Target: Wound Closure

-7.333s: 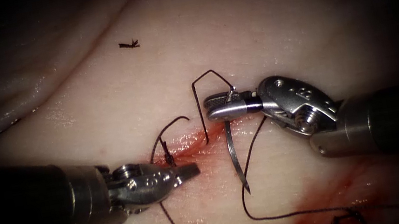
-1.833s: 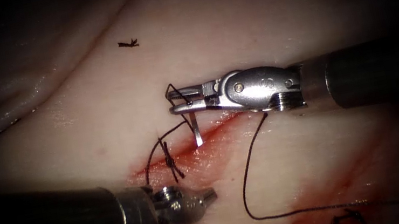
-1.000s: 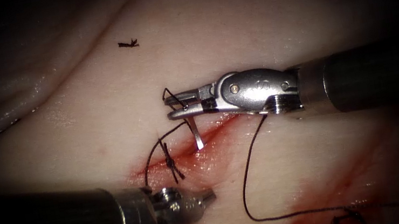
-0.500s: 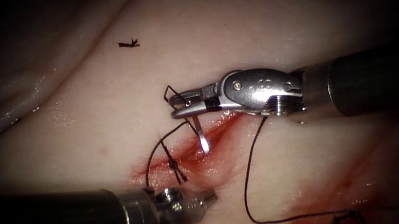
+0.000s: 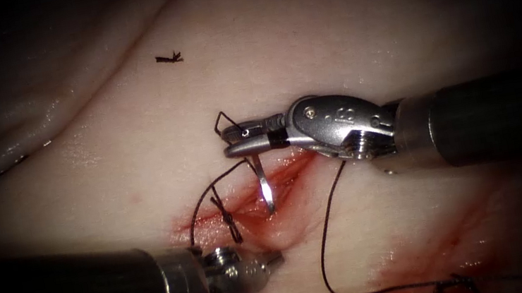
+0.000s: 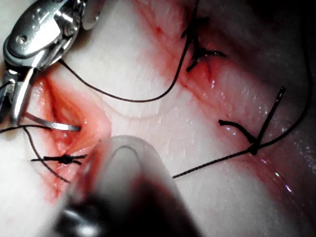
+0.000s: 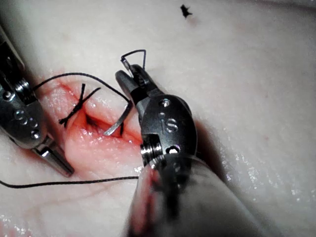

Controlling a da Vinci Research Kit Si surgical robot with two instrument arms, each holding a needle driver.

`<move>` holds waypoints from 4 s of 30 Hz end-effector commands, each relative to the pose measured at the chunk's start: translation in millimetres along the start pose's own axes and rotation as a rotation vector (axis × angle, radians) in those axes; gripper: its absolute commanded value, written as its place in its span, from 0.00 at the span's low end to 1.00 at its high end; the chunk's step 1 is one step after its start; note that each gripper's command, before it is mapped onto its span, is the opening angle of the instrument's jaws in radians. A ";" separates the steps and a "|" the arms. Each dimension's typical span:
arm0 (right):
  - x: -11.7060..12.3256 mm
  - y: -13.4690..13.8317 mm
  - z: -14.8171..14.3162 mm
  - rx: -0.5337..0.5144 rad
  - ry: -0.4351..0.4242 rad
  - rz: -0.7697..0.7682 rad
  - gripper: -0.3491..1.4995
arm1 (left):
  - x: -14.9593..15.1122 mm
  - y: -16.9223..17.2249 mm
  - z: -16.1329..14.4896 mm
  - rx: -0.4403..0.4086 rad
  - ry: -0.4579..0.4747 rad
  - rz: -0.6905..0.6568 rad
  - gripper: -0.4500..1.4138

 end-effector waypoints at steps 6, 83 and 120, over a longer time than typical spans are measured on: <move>-0.5 -0.7 0.8 0.058 -0.024 0.057 0.00 | -0.2 0.4 0.6 -0.003 0.000 0.003 0.10; 0.2 -9.0 1.2 0.343 -0.025 1.255 0.54 | -0.8 0.1 0.1 -0.010 -0.002 0.003 0.02; -0.6 -1.2 -5.7 -0.015 0.321 0.926 0.91 | 5.7 2.1 -4.7 0.094 0.215 0.196 0.41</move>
